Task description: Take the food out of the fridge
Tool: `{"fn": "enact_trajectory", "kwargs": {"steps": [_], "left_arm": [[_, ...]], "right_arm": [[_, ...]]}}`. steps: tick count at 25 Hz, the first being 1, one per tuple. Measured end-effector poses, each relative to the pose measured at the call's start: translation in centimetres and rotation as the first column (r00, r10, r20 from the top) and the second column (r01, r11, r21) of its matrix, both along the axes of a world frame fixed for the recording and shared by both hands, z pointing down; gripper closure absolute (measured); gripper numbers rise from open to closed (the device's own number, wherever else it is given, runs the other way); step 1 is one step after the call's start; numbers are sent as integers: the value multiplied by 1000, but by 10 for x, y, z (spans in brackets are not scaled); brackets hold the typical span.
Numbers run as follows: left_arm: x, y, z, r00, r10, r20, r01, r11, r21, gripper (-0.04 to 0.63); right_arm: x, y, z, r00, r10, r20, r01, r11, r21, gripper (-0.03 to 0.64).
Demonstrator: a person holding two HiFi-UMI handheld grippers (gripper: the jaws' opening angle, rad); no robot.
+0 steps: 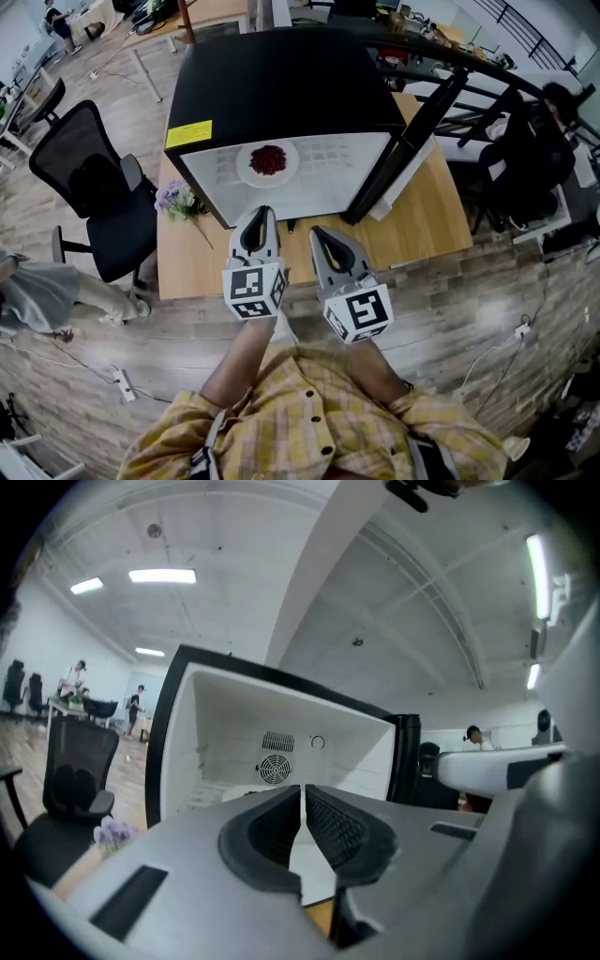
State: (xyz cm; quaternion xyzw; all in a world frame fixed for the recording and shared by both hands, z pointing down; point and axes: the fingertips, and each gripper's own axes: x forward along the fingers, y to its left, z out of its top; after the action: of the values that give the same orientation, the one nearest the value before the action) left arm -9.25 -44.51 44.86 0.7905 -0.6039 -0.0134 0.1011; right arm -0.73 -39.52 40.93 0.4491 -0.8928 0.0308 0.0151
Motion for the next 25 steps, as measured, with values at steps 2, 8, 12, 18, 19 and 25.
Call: {"fn": "enact_trajectory", "kwargs": {"steps": [2, 8, 12, 18, 19, 25], "left_arm": [[-6, -13, 16, 991, -4, -134, -5, 998, -65, 580], [-17, -39, 33, 902, -10, -433, -50, 991, -127, 492], [-27, -52, 50, 789, -71, -610, -52, 982, -182, 465], [-40, -72, 67, 552, -165, -818, -64, 969, -239, 443], [-41, -75, 70, 517, -178, -837, -68, 966, -248, 443], [-38, -87, 94, 280, -281, -918, -124, 938, -324, 442]], "right_arm": [[0, -9, 0, 1000, 9, 4, -9, 1000, -3, 609], [-6, -28, 6, 1000, 28, 4, -28, 999, -27, 609], [-14, -36, 10, 1000, 25, 2, -24, 999, -36, 609], [-17, -47, 19, 999, 37, -4, -37, 998, -57, 609], [-17, -49, 20, 999, 40, -4, -40, 997, -58, 609], [-16, -54, 23, 998, 55, 4, -55, 995, -80, 609]]}}
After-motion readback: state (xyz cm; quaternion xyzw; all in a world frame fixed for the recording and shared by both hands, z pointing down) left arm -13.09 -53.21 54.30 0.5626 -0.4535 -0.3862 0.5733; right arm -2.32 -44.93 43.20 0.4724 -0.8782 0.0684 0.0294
